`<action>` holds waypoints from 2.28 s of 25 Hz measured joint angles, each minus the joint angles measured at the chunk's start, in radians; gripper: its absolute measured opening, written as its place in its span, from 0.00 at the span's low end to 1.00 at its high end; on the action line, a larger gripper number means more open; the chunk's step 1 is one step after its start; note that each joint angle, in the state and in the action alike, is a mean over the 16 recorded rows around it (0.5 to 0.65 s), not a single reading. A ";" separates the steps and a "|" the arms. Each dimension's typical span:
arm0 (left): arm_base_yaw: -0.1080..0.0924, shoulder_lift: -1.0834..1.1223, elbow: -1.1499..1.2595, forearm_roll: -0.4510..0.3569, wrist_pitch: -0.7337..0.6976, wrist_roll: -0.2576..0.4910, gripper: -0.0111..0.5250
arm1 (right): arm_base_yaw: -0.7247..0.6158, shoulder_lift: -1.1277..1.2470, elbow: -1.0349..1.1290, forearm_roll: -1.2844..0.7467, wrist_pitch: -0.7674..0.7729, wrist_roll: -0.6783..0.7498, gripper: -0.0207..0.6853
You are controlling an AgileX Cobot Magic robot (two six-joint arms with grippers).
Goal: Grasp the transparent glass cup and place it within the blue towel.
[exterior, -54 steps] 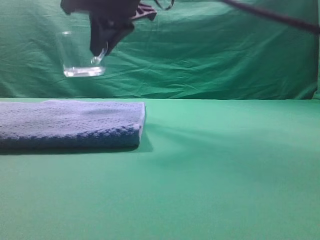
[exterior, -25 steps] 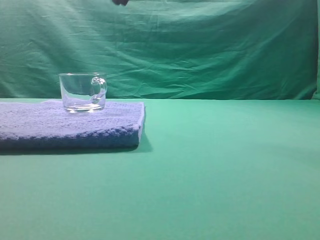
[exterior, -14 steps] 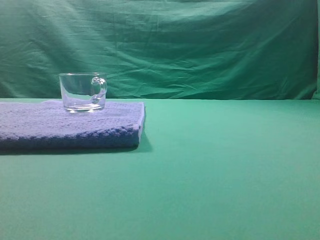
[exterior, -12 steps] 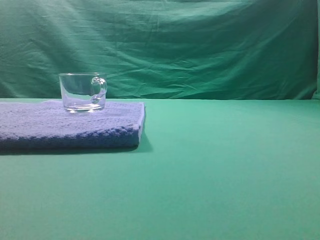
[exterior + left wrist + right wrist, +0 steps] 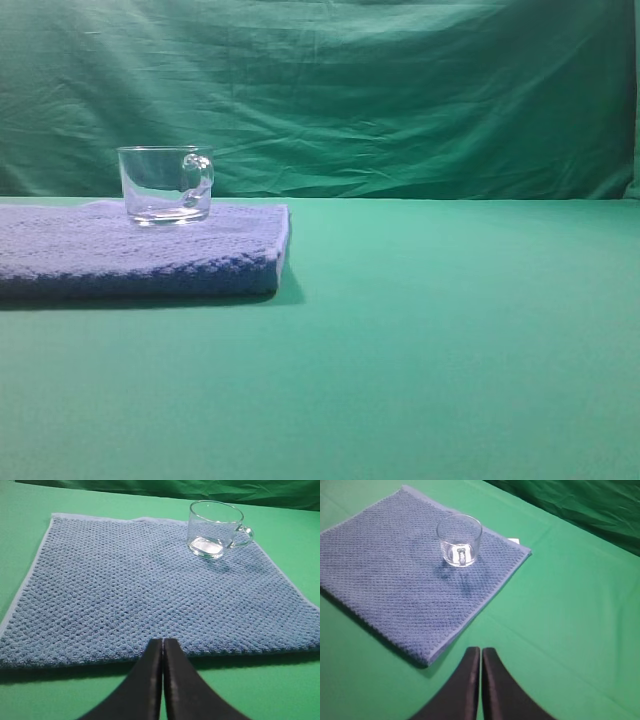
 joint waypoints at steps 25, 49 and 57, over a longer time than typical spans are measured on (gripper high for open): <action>0.000 0.000 0.000 0.000 0.000 0.000 0.02 | -0.544 -0.580 0.646 -0.025 -0.438 0.015 0.03; 0.000 0.000 0.000 0.000 0.000 0.000 0.02 | -0.696 -0.698 0.931 -0.023 -0.473 0.015 0.03; 0.000 0.000 0.000 0.000 0.000 0.000 0.02 | -0.696 -0.698 0.932 -0.023 -0.473 0.015 0.03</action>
